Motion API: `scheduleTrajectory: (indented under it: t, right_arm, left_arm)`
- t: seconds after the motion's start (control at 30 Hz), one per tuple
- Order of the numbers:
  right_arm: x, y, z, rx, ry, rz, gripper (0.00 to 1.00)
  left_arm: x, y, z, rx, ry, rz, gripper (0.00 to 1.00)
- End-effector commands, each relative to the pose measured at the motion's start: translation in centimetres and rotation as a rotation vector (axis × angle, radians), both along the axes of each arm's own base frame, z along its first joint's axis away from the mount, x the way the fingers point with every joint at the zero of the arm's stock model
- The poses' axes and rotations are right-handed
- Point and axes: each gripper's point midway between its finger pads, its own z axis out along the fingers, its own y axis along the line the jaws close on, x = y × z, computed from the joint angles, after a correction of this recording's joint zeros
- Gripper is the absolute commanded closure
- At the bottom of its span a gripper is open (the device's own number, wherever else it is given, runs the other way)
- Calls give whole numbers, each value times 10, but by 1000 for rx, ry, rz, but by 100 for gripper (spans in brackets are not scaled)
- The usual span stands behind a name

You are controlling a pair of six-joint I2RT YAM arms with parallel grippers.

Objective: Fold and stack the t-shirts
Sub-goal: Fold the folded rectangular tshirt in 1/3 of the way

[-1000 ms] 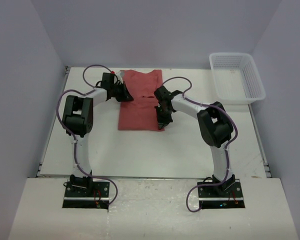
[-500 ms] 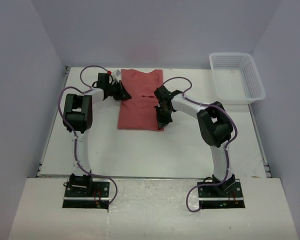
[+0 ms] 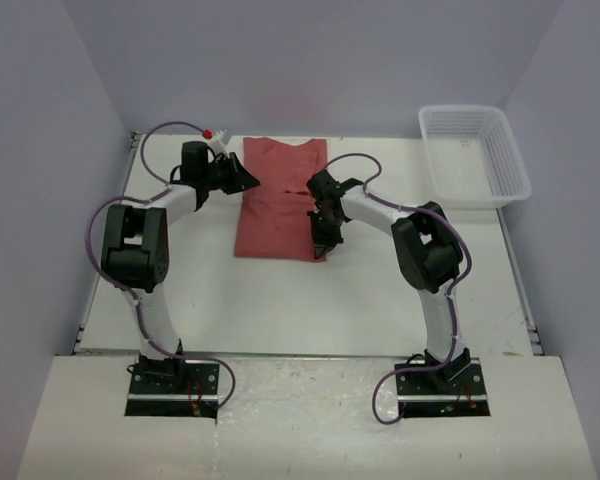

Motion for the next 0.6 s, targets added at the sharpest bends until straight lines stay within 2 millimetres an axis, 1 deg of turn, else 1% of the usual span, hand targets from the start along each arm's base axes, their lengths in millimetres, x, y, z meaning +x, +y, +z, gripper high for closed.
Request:
scheduleTrajectory:
  t: [0.0, 0.03, 0.07, 0.1, 0.13, 0.17, 0.23, 0.27, 0.3, 0.33, 0.37, 0.43, 0.47, 0.57]
  right_arm:
    - [10, 1, -21, -35, -23, 10, 100]
    - [10, 2, -21, -29, -19, 10, 100]
    - [11, 3, -21, -25, -20, 8, 100]
    - [13, 5, -20, -16, -25, 10, 100]
    - [14, 7, -19, -14, -25, 8, 100]
    - [14, 6, -20, -16, -23, 4, 100]
    - [15, 6, -17, -12, -29, 4, 100]
    - [15, 9, -15, 0, -27, 8, 100]
    - [13, 9, -14, -1, -20, 11, 100]
    - [13, 8, -13, -2, -21, 9, 100]
    - [12, 8, -12, 4, -21, 13, 100]
    - [13, 8, -10, 4, -27, 15, 100]
    - [12, 8, -10, 3, -27, 18, 100]
    - [14, 5, -9, -6, -33, 19, 100]
  left_arm:
    - [0, -2, 76, 41, -177, 66, 100]
    - [-7, -2, 83, 56, -174, 80, 100]
    - [-18, -2, 70, 77, -120, 94, 100]
    - [-24, -3, 72, 93, -109, 123, 100]
    - [-30, -3, 61, 113, -69, 141, 100]
    - [-44, -1, 41, 147, 10, 148, 100]
    - [-55, -3, 21, 197, 61, 164, 100]
    - [-69, -4, 5, 235, 119, 158, 100]
    - [-72, 1, -3, 279, 131, 179, 100]
    - [-81, 7, -16, 312, 163, 200, 100]
    - [-87, 10, -23, 340, 179, 212, 100]
    - [-91, 20, -34, 381, 201, 251, 100]
    - [-96, 29, -41, 420, 234, 277, 100]
    - [-101, 37, -52, 461, 267, 308, 100]
